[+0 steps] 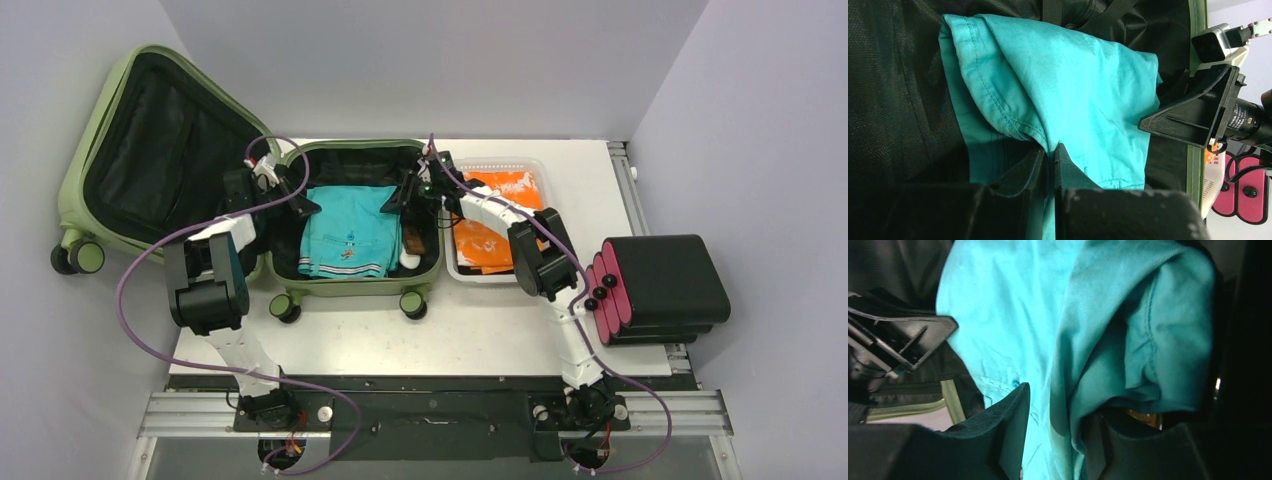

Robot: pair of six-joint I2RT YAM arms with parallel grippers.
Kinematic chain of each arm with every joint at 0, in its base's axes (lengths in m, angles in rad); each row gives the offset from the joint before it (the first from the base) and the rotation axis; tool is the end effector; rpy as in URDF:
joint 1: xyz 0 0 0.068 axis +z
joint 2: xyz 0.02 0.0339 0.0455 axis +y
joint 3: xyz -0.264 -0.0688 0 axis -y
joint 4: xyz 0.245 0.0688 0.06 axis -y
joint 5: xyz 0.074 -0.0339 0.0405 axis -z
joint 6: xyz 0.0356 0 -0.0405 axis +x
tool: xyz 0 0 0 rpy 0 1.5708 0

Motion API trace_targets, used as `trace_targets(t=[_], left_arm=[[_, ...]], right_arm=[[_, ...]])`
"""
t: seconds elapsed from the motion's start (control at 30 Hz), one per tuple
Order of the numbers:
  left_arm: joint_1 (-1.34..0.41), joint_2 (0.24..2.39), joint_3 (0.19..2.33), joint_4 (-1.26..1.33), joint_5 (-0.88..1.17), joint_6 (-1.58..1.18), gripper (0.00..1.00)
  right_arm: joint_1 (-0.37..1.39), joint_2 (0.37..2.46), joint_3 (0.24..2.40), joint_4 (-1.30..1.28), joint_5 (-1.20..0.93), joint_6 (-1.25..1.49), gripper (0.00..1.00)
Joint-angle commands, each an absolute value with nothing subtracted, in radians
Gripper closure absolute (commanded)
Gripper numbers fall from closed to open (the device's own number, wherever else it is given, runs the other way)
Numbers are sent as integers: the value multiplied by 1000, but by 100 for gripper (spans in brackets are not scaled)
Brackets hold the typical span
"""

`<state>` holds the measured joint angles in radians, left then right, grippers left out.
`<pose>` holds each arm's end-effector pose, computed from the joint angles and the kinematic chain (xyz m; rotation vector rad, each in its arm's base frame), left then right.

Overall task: Open, take out, and arrange the luggage
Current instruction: Pick up the clothes from the luggage.

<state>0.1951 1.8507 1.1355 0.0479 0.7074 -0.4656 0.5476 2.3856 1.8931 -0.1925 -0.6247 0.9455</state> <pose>0.3936 0.0542 0.1893 -0.3364 2.1806 -0.9367 0.4468 0.2968 0.1665 0.1200 2.5524 1.4123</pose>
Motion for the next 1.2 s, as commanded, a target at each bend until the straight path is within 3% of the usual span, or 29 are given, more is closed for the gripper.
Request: trace_targets(t=[0.0, 0.1, 0.3, 0.53, 0.63, 0.7, 0.8, 1.17], left_arm=[[188, 1840, 1152, 68, 712, -446, 100], [183, 1853, 1155, 47, 711, -437, 97], [159, 1897, 1159, -48, 685, -387, 70], [148, 1963, 1159, -89, 677, -364, 61], [146, 1983, 1164, -84, 685, -369, 65], [146, 1983, 1170, -83, 691, -374, 75], [148, 1969, 1185, -88, 697, -374, 99], [150, 1818, 1331, -139, 731, -438, 100]], right_arm=[[542, 2357, 1863, -56, -725, 1059, 65], [546, 2369, 1876, -107, -701, 1009, 65], [568, 2417, 1903, -241, -625, 932, 64], [586, 2445, 1934, -232, -623, 931, 64], [589, 2453, 1940, -213, -642, 941, 67], [586, 2450, 1941, -198, -656, 942, 77], [577, 2425, 1948, -190, -668, 929, 99], [530, 2273, 2067, -289, -671, 749, 100]])
